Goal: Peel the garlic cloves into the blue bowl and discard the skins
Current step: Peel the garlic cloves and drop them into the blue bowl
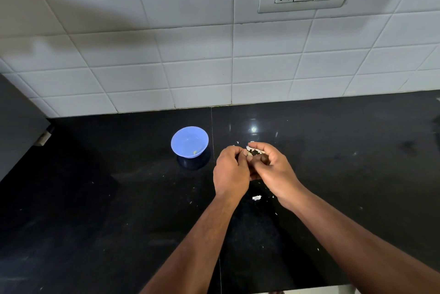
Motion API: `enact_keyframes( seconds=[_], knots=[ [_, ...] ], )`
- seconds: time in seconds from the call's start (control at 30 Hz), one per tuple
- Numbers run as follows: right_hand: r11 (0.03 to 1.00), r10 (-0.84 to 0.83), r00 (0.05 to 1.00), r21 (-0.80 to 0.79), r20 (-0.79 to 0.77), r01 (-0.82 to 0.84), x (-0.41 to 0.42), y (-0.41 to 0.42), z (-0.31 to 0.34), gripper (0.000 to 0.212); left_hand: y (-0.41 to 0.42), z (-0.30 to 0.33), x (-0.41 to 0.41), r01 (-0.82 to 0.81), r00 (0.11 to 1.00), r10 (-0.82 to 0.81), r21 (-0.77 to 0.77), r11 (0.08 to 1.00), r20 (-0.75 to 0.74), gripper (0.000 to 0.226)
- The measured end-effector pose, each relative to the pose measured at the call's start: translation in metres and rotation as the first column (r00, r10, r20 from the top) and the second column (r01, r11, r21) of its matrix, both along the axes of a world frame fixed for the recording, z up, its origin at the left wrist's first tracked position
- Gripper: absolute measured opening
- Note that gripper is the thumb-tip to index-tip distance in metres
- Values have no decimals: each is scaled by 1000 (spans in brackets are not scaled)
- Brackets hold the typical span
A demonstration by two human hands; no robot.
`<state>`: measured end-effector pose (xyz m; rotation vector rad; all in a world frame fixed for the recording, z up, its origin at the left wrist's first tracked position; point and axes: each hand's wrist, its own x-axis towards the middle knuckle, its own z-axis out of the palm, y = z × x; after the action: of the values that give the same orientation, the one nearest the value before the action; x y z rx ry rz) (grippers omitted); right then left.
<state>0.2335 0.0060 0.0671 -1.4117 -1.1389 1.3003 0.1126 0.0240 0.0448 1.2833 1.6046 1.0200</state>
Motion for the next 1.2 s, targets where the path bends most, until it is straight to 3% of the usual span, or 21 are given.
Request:
enact_keyframes(
  seconds=[0.13,0.33,0.47,0.57,0.63,0.73,0.8,0.87,0.97,1.03,1.2],
  knots=[
    [999,-8,998,41,55,5,2,1,-1,23,-2,2,-1,25,997,-27,-22,999,-67,18],
    [995,-60,998,80,-16,61,4,0,1,19,-6,2,-5,75,982,-92,-106,991,-164,20],
    [997,-43,999,67,-15,44,7,-1,-1,14,-4,-2,-13,109,981,-141,-227,968,-129,30],
    [998,-32,999,48,-21,33,10,-4,-3,12,-5,-3,-17,156,973,-186,-209,965,-134,18],
    [999,-32,998,32,-50,34,12,-4,-3,13,-5,1,-18,175,975,-196,-183,968,-108,35],
    [999,-25,989,-33,-142,21,14,-3,-1,14,-2,5,-19,122,975,-148,-156,980,-165,9],
    [996,-18,979,-89,-202,0,16,0,-2,16,-2,10,-20,71,970,-102,-144,987,-223,19],
    [991,-13,965,-134,-263,-23,18,3,-2,18,-2,11,-20,59,982,-73,-85,995,-172,22],
    [980,20,930,-178,-368,-92,22,5,1,20,0,13,-21,126,989,-127,16,992,82,4],
    [970,43,904,-198,-426,-139,23,7,2,22,0,14,-21,197,960,-203,52,979,192,19],
    [957,63,873,-219,-483,-190,26,7,4,26,2,16,-21,221,941,-236,85,971,244,13]
  ],
)
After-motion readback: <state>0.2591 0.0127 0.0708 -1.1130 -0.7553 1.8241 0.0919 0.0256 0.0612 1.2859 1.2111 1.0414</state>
